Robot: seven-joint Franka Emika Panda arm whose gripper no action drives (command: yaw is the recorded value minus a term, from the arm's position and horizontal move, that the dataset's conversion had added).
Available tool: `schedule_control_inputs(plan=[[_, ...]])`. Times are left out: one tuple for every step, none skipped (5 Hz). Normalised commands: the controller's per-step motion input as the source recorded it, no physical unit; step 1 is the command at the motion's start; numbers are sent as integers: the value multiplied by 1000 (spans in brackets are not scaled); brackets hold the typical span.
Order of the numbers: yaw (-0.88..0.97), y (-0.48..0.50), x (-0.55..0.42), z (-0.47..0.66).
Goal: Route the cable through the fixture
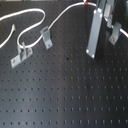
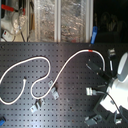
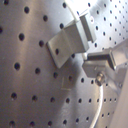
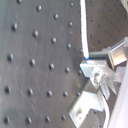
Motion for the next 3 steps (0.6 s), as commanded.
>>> schedule_control_inputs(plan=[[-57,132,-380,25],[-397,120,-174,-94],[-77,37,-60,-105]])
